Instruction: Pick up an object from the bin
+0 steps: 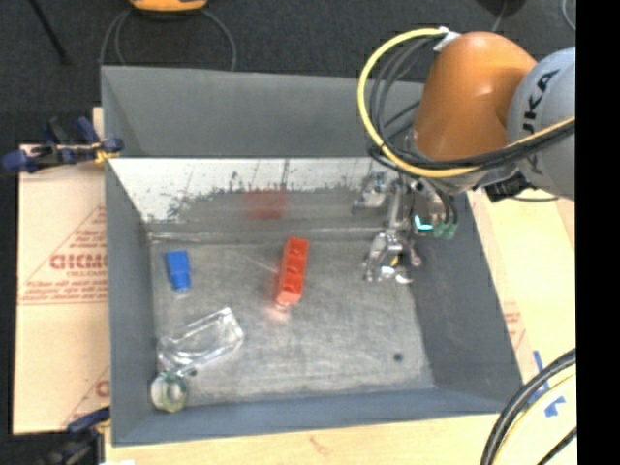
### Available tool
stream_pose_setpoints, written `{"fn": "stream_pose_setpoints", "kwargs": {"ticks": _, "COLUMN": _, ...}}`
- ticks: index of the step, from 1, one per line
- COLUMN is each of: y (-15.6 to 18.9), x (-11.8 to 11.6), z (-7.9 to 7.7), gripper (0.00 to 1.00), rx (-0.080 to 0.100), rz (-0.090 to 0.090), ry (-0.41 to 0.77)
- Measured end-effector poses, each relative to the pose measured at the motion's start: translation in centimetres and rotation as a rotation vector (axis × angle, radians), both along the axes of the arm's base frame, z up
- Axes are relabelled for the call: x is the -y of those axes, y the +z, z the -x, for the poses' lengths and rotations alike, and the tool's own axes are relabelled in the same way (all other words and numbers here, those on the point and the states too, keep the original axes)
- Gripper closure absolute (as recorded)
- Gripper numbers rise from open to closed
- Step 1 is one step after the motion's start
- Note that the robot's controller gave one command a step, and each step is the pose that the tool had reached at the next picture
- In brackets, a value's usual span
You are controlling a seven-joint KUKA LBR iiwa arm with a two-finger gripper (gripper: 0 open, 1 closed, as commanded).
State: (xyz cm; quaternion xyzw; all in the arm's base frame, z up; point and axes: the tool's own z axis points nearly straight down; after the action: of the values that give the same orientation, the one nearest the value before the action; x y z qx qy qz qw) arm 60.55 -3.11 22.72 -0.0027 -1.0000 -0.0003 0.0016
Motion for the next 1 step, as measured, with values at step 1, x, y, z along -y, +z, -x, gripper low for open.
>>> {"fn": "stream_pose_setpoints", "kwargs": {"ticks": 1, "y": -15.40, "x": -4.62, "z": -0.51, "gripper": 0.00, "rx": 0.014, "rz": -0.001, "ry": -0.089}}
